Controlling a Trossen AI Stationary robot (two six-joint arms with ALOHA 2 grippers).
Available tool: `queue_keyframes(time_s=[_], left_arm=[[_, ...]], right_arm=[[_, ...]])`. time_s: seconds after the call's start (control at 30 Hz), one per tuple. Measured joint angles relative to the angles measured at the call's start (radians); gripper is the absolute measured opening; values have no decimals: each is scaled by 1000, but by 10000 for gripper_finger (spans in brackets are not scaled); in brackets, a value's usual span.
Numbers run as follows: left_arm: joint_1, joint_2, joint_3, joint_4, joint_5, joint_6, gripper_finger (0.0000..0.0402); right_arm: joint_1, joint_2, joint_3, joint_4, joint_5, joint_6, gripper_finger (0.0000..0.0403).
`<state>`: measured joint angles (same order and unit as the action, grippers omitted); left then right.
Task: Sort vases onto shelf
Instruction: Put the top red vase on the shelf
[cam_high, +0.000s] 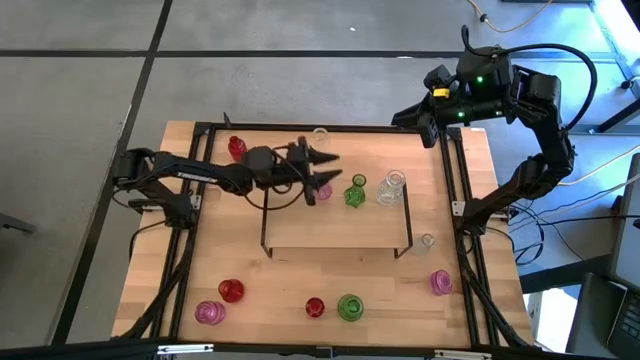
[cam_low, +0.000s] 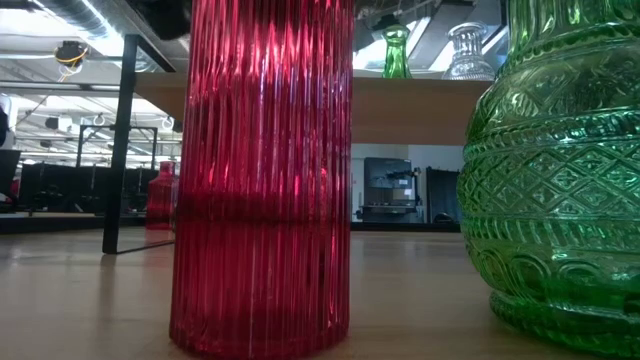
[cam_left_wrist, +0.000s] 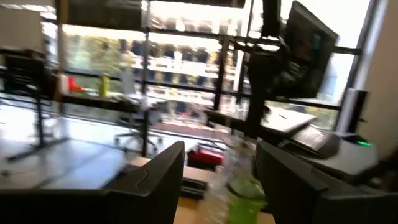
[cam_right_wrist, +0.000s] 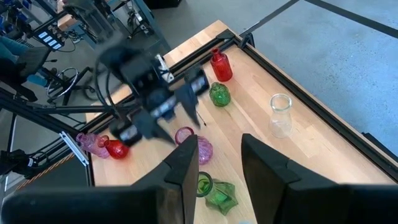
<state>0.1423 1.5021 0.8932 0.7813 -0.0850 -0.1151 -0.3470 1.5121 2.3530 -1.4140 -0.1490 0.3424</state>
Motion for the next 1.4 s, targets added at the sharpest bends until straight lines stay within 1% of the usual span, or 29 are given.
queue_keyframes(time_s=[0.1, 0.13, 0.23, 0.4, 0.47, 0.5, 0.67, 0.73, 0.8, 0.9, 0.97, 1.03, 1.13, 1.23, 1.3, 1.4], left_arm=[[12, -67, 0, -24, -96, 39, 192], [17, -101, 0, -66, -131, 44, 192], [32, -221, 0, -281, -261, 45, 192], [53, -445, 0, -749, -554, -1, 192], [72, -521, 0, -900, -621, -49, 192], [87, -552, 0, -968, -632, -89, 192], [219, -650, 0, -1312, -601, -352, 192], [283, -657, 0, -1415, -587, -422, 192], [348, -651, 0, -1485, -575, -456, 192], [442, -632, 0, -1498, -560, -451, 192], [505, -596, 0, -1501, -513, -429, 192], [580, -548, 0, -1522, -434, -430, 192], [707, -470, -1, -1540, -279, -430, 192], [814, -400, -1, -1527, -157, -374, 192], [856, -362, 0, -1509, -114, -346, 192], [867, -327, 4, -1515, -69, -329, 192]], right_arm=[[0, 0, 0, -2, 0, 0, 111], [0, 0, 0, -2, 0, 0, 111], [0, 0, 0, -2, 0, 0, 111], [0, 2, 0, -1, 11, -15, 111], [0, 9, 0, 5, 16, -29, 111], [0, 11, 0, 5, 16, -34, 111], [0, 43, 0, 14, 26, -53, 111], [0, 59, 0, 15, 23, -61, 111], [0, 76, 0, 17, 2, -63, 111], [0, 98, 0, 20, -28, -85, 111], [0, 109, 0, 20, -27, -92, 111], [0, 117, 0, 20, -27, -93, 111], [0, 124, -1, 21, -27, -93, 111], [0, 123, 0, 21, -27, -101, 111], [0, 122, 0, 21, -27, -105, 111], [0, 120, 0, 18, -27, -105, 111]])
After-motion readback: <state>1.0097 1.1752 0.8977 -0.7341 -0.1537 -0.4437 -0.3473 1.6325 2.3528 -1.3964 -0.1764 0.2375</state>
